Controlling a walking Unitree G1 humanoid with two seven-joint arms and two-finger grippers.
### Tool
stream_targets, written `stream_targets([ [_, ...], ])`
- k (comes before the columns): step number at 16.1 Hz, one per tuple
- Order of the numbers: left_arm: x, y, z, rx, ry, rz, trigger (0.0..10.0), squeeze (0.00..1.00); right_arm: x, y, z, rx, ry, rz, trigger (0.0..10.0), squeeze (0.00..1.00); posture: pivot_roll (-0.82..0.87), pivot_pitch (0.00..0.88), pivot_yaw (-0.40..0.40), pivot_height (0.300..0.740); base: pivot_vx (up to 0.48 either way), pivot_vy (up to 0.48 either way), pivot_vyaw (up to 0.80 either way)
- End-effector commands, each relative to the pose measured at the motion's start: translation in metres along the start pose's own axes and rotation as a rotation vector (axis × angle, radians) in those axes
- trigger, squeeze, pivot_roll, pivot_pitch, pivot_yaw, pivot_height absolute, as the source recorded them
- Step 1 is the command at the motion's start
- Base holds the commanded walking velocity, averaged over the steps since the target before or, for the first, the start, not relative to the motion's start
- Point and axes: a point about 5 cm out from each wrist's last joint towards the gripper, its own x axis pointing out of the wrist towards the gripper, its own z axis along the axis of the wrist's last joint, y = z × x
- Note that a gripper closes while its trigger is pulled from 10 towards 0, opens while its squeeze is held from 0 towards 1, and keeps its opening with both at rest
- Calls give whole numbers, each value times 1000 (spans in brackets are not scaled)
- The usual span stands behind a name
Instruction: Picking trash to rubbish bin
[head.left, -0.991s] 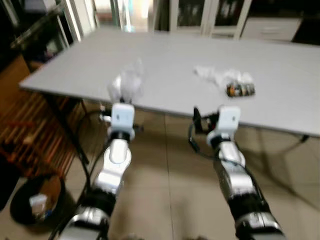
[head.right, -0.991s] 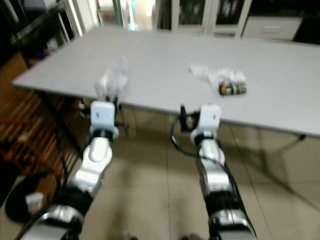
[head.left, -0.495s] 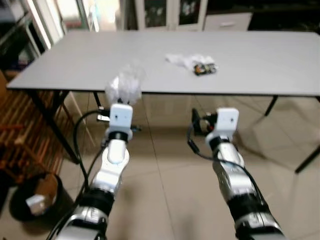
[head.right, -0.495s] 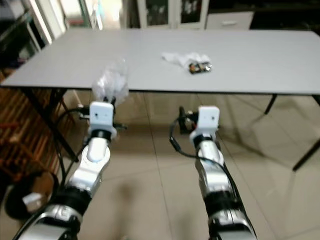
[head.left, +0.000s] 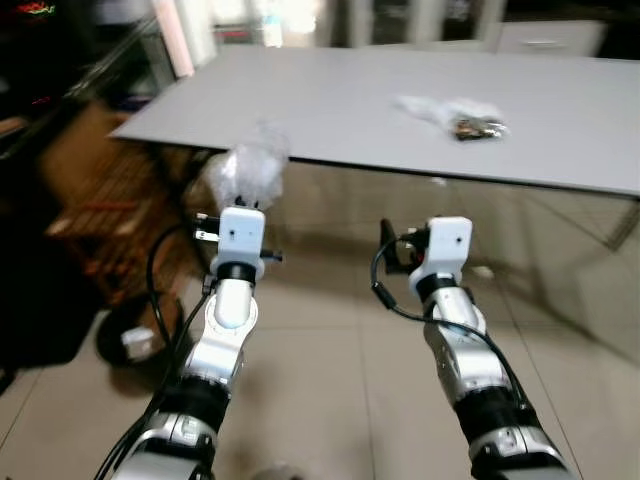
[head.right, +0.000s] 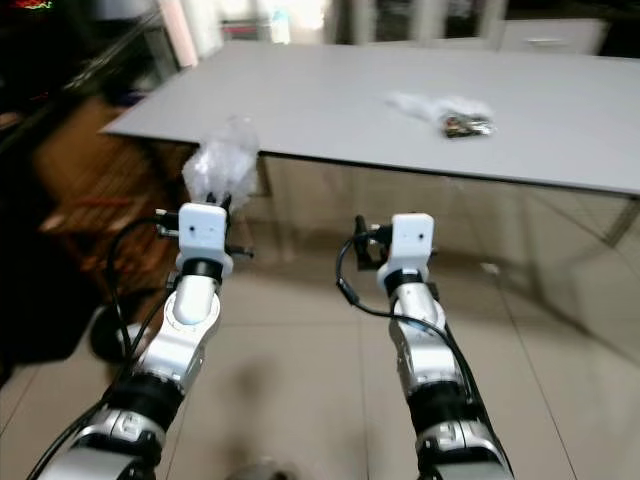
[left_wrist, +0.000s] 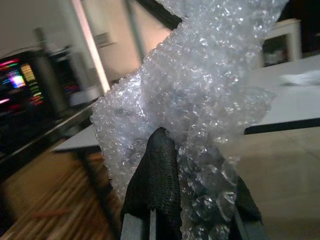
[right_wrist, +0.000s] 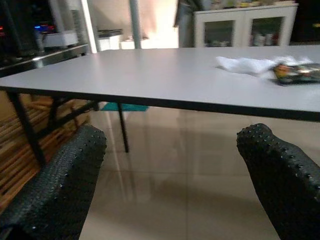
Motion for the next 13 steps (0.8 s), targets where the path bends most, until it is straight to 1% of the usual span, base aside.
stream_targets([
  [1, 1, 1, -2, 2, 14, -5, 10000, 0, 2, 3, 1, 5, -1, 7, 10000, 0, -70, 33, 63, 740, 0, 0, 800],
  [8, -1, 0, -3, -5, 18, -5, 10000, 0, 2, 7, 1, -1, 1, 28, 10000, 0, -78, 20, 60, 740, 0, 0, 800],
  [13, -1, -2, -4, -9, 23, -15, 10000, 0, 2, 6, 1, -3, 3, 25, 10000, 0, -79, 27, 59, 740, 0, 0, 800],
])
